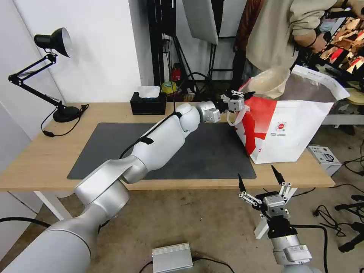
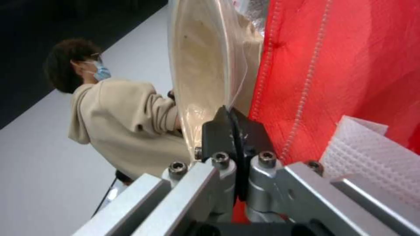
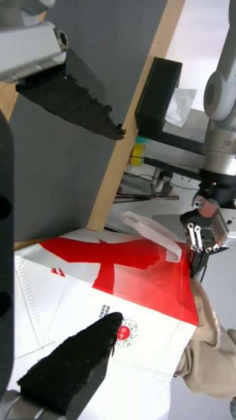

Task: Pick up the trash from the table and place it into the takeout bag.

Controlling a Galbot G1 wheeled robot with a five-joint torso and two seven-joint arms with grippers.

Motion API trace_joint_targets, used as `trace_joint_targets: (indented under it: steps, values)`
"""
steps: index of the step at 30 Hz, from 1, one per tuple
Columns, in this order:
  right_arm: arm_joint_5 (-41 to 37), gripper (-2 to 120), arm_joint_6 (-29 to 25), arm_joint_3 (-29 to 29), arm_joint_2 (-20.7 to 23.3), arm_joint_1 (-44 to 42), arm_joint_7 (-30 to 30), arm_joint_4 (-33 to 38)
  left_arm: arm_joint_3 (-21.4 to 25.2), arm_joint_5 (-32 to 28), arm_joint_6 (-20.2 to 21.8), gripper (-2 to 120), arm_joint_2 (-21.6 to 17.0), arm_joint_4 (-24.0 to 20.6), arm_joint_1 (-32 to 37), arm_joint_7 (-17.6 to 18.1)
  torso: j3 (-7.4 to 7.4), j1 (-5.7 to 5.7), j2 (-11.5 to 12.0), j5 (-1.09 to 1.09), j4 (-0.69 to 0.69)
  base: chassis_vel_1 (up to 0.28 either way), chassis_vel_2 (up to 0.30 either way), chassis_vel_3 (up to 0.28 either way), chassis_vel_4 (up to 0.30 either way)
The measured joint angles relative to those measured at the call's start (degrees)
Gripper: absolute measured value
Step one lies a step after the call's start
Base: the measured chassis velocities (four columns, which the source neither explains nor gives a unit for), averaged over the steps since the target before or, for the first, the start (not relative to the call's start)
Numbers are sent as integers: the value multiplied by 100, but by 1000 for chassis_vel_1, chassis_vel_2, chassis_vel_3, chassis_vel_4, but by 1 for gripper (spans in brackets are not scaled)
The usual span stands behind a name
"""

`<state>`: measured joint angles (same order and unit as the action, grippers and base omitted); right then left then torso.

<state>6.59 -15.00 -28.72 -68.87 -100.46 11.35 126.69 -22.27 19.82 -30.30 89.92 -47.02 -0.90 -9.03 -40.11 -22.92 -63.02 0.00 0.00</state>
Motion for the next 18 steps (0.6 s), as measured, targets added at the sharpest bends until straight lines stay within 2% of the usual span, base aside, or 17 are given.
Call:
trace_joint_targets:
  steps: [7,11,13,16,18]
  values:
    - [0,100,0,0,0,0,0,0,3,1,-1,3,6,15,0,22,0,0,0,0,0,0,0,0,0]
    - [0,100,0,0,0,0,0,0,3,1,-1,20,10,13,1,33,0,0,0,0,0,0,0,0,0]
    - [0,100,0,0,0,0,0,0,3,1,-1,23,13,12,1,35,0,0,0,0,0,0,0,0,0]
    - [0,100,0,0,0,0,0,0,5,1,-1,39,16,-2,0,38,0,0,0,0,0,0,0,0,0]
    - [0,100,0,0,0,-1,0,0,5,1,-1,42,16,-6,-1,40,0,0,0,0,0,0,0,0,0]
